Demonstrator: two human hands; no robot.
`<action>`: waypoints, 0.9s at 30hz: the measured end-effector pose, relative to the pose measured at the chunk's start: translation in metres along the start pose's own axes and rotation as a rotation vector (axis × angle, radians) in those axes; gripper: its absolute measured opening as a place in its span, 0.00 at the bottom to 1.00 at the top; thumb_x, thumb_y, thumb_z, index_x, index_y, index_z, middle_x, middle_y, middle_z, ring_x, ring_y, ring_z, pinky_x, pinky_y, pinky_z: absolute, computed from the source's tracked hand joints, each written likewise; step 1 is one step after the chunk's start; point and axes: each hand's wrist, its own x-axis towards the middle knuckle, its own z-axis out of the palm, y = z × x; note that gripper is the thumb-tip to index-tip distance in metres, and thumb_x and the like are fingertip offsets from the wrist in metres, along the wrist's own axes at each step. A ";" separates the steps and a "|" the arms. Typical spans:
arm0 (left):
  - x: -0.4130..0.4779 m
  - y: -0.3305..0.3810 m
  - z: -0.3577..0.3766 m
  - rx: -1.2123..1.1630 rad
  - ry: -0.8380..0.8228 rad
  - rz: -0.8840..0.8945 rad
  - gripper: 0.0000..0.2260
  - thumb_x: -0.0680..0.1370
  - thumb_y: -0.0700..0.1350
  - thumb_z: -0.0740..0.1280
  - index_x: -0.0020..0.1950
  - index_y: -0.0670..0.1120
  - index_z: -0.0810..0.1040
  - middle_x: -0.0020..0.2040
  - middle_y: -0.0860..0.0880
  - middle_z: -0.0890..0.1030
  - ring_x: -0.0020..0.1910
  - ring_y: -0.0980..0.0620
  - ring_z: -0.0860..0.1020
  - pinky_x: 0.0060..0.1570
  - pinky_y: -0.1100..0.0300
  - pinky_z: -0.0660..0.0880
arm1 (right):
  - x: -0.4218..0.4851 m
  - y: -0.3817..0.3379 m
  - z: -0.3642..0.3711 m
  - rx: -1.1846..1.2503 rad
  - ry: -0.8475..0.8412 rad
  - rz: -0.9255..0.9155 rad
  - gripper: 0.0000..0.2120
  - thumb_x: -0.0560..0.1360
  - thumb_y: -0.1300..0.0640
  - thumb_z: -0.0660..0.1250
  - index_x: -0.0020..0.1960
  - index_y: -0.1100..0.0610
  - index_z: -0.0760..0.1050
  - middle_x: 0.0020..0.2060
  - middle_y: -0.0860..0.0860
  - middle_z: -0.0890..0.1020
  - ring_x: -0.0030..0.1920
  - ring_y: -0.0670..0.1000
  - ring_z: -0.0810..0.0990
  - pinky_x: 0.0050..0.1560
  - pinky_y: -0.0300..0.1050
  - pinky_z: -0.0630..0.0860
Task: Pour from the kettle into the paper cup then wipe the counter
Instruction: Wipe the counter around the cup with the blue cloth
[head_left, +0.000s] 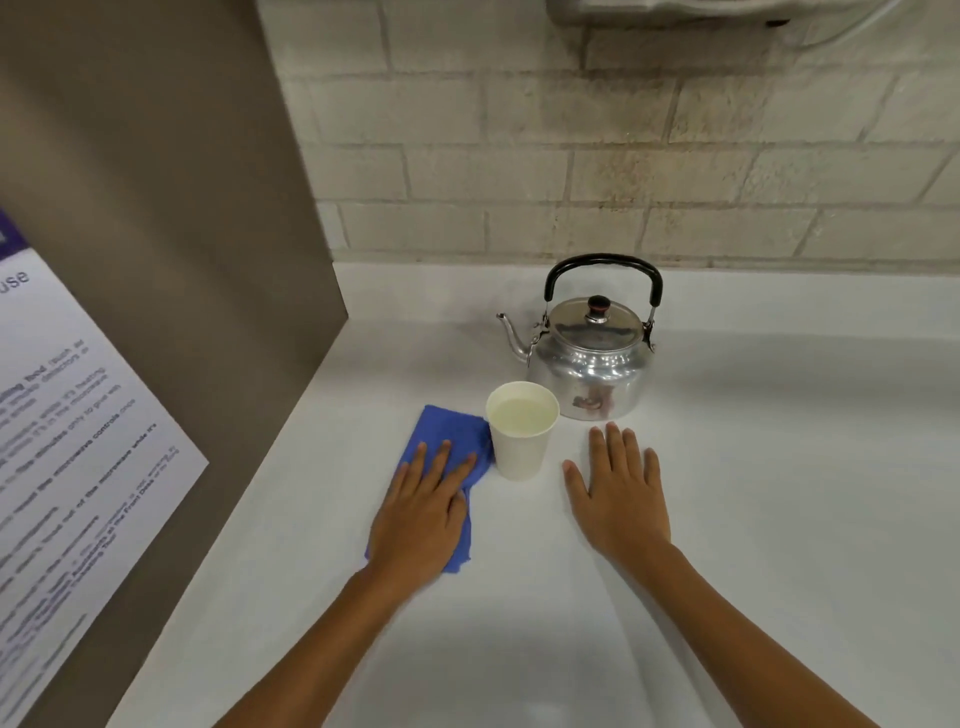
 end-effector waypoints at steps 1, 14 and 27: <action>-0.019 -0.006 -0.003 -0.040 0.019 0.036 0.21 0.79 0.53 0.44 0.71 0.60 0.43 0.75 0.56 0.46 0.74 0.52 0.41 0.72 0.61 0.41 | 0.000 0.000 0.000 -0.002 -0.002 0.000 0.31 0.79 0.41 0.43 0.76 0.58 0.45 0.77 0.56 0.49 0.76 0.55 0.45 0.76 0.55 0.44; -0.067 0.037 -0.006 -0.023 0.053 -0.059 0.21 0.79 0.51 0.47 0.73 0.56 0.50 0.76 0.52 0.51 0.75 0.46 0.46 0.73 0.57 0.38 | -0.001 -0.002 -0.001 -0.016 0.007 -0.002 0.31 0.79 0.42 0.44 0.75 0.60 0.48 0.76 0.57 0.52 0.76 0.57 0.48 0.76 0.57 0.46; -0.084 0.121 0.002 0.003 0.048 -0.238 0.23 0.79 0.50 0.54 0.73 0.51 0.54 0.76 0.46 0.54 0.74 0.40 0.50 0.73 0.48 0.52 | 0.002 0.000 0.001 0.024 -0.005 0.003 0.30 0.79 0.43 0.46 0.75 0.60 0.49 0.76 0.58 0.53 0.76 0.57 0.49 0.75 0.57 0.46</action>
